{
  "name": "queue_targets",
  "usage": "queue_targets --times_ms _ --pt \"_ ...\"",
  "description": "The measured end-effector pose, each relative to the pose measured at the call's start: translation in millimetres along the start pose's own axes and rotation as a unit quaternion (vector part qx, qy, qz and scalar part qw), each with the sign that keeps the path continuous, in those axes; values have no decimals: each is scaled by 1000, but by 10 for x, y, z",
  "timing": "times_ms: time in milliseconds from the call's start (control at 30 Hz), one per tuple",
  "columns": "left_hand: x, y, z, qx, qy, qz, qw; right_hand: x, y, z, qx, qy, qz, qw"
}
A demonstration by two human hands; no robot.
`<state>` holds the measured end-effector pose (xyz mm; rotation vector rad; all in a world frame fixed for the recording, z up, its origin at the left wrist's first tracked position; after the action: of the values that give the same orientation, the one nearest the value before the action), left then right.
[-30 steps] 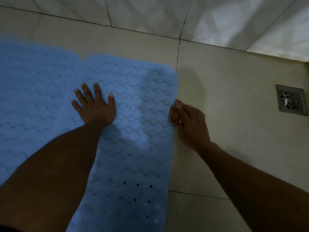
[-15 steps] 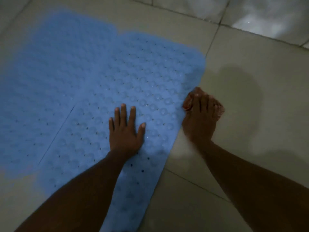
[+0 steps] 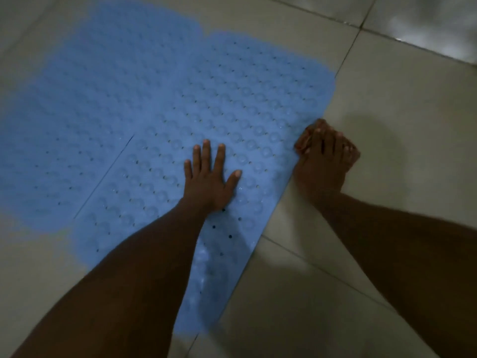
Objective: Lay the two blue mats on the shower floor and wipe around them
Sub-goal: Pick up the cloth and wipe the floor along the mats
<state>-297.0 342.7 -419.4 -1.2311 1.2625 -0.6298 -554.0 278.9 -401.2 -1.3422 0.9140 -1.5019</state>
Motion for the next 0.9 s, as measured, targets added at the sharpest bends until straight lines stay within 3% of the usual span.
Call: queue_targets --times_ms 200,333,567,900 --pt "-660 156 175 -27 73 -66 995 -580 -327 248 32 -52 39 997" --pt "-1164 314 493 -38 86 -83 992 -1160 -425 502 24 -39 62 997" --pt "-1553 426 708 -24 74 -26 997 -1475 -612 724 7 -44 132 990" --pt "-1832 479 864 -10 87 -3 996 -1795 -769 863 16 -28 161 986"
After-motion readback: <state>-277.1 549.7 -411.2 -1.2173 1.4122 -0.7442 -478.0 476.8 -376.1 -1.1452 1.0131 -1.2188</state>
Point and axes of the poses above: each hand's wrist, its own x-axis towards the middle knuckle, its own y-axis out of the palm, z = x × y, the point moved 7 cm from there along x, towards the middle knuckle, and after that the axes turned 8 degrees about -y, right-handed, at the moved point
